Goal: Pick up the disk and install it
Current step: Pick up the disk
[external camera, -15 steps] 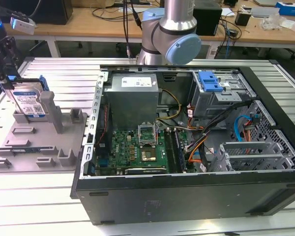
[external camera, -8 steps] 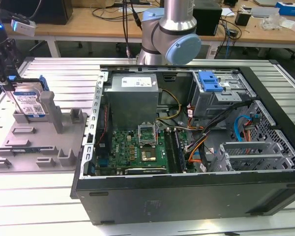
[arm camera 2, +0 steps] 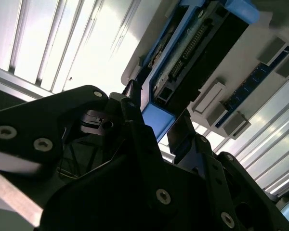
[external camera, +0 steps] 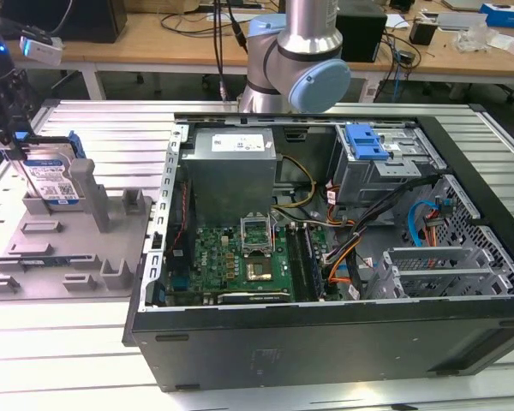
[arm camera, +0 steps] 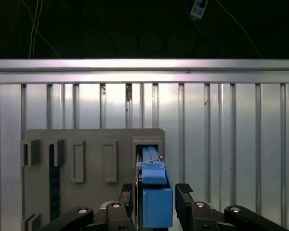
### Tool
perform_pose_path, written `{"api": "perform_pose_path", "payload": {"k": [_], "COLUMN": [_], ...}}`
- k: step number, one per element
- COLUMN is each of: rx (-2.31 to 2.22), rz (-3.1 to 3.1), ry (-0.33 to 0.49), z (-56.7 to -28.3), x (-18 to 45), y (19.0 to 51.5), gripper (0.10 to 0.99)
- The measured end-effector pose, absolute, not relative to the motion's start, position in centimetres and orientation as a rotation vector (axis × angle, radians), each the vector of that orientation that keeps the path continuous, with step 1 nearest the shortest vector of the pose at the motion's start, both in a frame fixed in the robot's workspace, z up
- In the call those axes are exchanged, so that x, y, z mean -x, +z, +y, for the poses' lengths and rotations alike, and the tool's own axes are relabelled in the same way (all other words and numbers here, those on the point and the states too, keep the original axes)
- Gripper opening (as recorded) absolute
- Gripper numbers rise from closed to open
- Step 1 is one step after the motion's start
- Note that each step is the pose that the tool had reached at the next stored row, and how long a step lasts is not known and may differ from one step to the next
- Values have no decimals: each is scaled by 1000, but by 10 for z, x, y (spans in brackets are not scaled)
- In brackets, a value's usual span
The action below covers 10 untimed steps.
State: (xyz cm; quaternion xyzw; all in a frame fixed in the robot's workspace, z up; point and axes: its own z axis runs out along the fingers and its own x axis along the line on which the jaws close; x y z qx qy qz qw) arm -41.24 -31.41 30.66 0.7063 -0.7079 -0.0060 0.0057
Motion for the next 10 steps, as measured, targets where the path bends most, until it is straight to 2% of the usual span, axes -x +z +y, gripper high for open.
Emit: {"api": "perform_pose_path", "payload": {"k": [10], "rx": [-2219], "rz": [-2207], "ry": [-19], "z": [-312], "x": [413], "y": [303], "gripper": [482]}}
